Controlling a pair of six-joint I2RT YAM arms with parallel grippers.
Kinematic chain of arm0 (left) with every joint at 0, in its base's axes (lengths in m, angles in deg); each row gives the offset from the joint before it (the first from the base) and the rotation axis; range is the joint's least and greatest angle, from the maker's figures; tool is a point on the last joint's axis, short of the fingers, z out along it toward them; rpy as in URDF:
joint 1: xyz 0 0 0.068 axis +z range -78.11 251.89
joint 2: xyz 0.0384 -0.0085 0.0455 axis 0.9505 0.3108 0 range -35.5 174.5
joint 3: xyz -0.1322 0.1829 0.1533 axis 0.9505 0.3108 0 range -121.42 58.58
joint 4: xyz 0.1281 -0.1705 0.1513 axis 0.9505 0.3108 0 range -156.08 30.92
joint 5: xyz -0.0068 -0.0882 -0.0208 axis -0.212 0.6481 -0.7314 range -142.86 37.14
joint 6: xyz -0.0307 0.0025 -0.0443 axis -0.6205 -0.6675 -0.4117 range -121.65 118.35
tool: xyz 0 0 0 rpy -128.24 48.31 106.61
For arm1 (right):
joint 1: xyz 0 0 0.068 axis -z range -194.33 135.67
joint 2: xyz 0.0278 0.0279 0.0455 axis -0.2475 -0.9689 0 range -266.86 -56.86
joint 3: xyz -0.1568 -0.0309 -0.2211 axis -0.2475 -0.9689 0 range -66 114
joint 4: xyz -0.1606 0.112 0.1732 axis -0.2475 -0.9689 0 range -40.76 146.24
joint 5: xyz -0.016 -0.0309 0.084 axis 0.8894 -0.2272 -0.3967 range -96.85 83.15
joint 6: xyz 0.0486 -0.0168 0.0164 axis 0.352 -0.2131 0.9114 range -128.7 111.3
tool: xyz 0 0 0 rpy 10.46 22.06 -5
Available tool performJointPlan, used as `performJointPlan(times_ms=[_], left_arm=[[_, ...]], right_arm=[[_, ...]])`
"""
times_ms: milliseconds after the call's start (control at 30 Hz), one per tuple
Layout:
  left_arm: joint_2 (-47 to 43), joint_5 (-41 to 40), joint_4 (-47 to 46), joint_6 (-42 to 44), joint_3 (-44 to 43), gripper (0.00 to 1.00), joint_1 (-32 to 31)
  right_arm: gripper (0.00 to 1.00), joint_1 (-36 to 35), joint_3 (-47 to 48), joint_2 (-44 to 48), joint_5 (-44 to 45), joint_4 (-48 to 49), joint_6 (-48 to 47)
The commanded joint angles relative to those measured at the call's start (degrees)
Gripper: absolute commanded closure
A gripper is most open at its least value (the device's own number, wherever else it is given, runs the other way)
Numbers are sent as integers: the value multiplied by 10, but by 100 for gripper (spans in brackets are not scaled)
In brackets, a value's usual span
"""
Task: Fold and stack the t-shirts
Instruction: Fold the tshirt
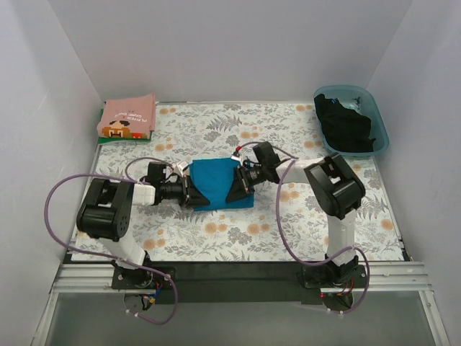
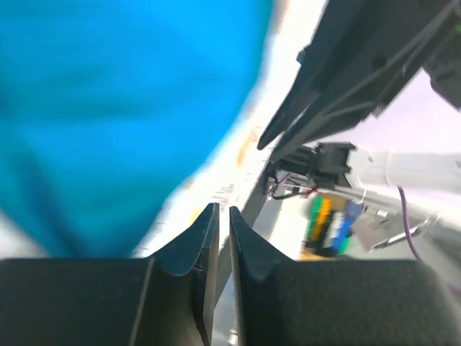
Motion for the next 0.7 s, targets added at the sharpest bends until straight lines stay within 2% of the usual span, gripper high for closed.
performJointPlan(times_ms=[0,100,200,433,567,667], left_arm=[[-125,44,-13,28,-13,90,3],[-125,20,-38,12,-62,90,6],[-52,-23,-67,-15,-104,89,6],[89,-101,-173,-68,-184,87,13],[170,-125,-187,-65,-214,86,35],[199,-124,-186,-62,-222,85,57]], right_arm=[[79,24,55,117,7,-1,-6],[77,53,119,102,9,-2,0],[77,91,164,41,22,-1,-6],[78,118,244,-88,52,2,-34],[79,128,265,-144,74,2,-53],[79,140,275,-176,97,0,-66]])
